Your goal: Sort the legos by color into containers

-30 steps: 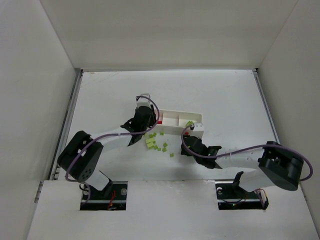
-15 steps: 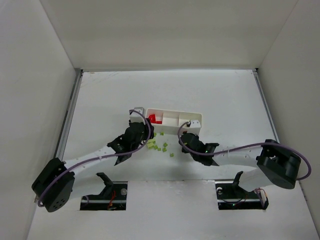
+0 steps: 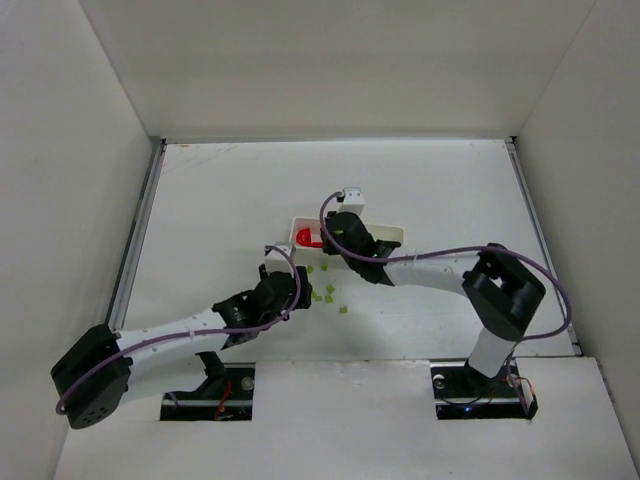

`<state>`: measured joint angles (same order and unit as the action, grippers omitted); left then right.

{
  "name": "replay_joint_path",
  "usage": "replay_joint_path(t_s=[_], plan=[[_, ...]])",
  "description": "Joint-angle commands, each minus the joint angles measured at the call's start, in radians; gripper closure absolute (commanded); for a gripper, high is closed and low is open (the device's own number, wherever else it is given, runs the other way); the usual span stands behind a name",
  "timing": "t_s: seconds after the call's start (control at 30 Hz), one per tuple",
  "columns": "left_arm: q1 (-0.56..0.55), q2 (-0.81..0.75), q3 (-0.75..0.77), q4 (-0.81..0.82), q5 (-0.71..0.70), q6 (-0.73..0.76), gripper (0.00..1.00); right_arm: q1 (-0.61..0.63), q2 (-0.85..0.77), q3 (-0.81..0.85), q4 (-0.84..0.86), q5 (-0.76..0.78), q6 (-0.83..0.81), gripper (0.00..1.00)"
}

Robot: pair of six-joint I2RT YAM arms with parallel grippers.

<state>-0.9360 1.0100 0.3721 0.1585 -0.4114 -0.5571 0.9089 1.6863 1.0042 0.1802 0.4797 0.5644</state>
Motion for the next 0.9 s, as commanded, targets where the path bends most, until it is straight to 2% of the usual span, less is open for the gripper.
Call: replay_joint_path(t_s=[0.0, 0.13, 0.3, 0.33, 0.5, 0.73, 0.87], plan=[[-0.028, -0.013, -0.018, 0.006, -0.04, -0.043, 0.45, -0.029, 0.084, 0.112, 0.053, -0.064, -0.029, 0.81], [-0.036, 0.007, -0.033, 0.047, -0.049, -0.046, 0.45, -0.034, 0.144, 0.189, 0.045, -0.075, -0.029, 0.78], [-0.03, 0.047, -0.027, 0.067, -0.055, -0.043, 0.45, -0.032, 0.147, 0.195, 0.042, -0.064, -0.021, 0.49], [-0.033, 0.056, -0.025, 0.07, -0.061, -0.043, 0.45, -0.032, 0.135, 0.185, 0.042, -0.061, -0.021, 0.47], [-0.047, 0.102, -0.009, 0.07, -0.073, -0.043, 0.45, -0.032, 0.04, 0.091, 0.068, -0.044, -0.014, 0.45], [-0.048, 0.185, 0.019, 0.085, -0.112, -0.037, 0.47, -0.014, -0.137, -0.122, 0.097, 0.005, -0.014, 0.45], [-0.037, 0.199, 0.022, 0.105, -0.124, -0.046, 0.48, -0.003, -0.255, -0.274, 0.087, 0.075, 0.012, 0.41]])
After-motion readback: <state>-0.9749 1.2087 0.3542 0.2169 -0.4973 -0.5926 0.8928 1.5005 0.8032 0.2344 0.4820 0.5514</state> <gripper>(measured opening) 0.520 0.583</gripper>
